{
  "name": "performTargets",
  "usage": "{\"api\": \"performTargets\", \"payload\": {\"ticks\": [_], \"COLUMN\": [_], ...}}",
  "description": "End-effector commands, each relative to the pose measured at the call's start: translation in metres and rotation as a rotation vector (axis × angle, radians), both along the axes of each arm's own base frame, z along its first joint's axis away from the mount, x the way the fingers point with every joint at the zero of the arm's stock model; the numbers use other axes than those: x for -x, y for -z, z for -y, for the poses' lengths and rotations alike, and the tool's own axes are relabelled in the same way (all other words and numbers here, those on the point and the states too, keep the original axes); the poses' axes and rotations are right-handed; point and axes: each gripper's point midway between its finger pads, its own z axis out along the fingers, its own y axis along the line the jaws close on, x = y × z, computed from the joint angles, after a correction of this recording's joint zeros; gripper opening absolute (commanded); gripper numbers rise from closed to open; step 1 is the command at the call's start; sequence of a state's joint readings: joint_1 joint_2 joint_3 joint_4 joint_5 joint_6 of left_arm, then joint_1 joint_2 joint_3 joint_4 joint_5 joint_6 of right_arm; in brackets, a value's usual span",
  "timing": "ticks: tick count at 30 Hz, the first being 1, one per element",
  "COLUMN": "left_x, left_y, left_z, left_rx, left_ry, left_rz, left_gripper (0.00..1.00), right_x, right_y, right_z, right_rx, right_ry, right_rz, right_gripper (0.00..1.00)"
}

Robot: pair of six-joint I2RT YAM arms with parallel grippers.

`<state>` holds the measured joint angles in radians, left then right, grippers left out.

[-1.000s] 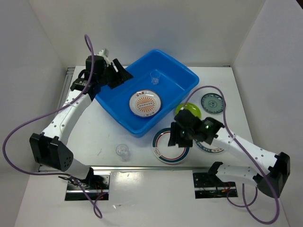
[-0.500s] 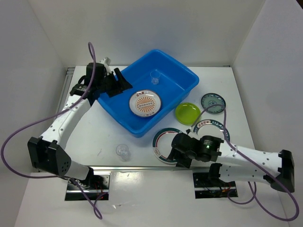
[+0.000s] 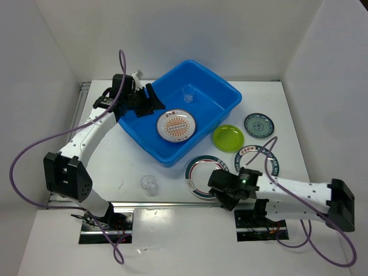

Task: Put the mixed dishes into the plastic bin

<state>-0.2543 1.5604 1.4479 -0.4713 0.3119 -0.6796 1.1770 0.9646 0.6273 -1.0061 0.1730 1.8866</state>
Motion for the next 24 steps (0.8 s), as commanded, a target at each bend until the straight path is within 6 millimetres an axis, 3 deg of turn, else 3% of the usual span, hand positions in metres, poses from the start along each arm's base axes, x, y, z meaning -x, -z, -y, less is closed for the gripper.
{"api": "performTargets", "payload": {"ticks": [1, 5, 11, 14, 24], "left_x": [-0.003, -0.003, 0.000, 0.000, 0.000], "left_y": [-0.015, -0.013, -0.009, -0.009, -0.009], "left_z": [0.011, 0.008, 0.005, 0.005, 0.005], "left_rx": [0.027, 0.011, -0.011, -0.011, -0.011], "left_ry": [0.063, 0.058, 0.061, 0.061, 0.061], "left_rz": [0.046, 0.041, 0.043, 0.043, 0.043], "left_gripper": [0.73, 0.73, 0.73, 0.73, 0.73], "right_x": [-0.016, -0.041, -0.037, -0.032, -0.039], "right_y": [0.011, 0.010, 0.023, 0.033, 0.042], "right_z": [-0.002, -0.023, -0.003, 0.007, 0.003], "right_rx": [0.125, 0.108, 0.105, 0.108, 0.178], "right_ry": [0.075, 0.068, 0.134, 0.183, 0.207], "right_rz": [0.028, 0.133, 0.134, 0.113, 0.119], "right_gripper": [0.66, 0.61, 0.50, 0.50, 0.50]}}
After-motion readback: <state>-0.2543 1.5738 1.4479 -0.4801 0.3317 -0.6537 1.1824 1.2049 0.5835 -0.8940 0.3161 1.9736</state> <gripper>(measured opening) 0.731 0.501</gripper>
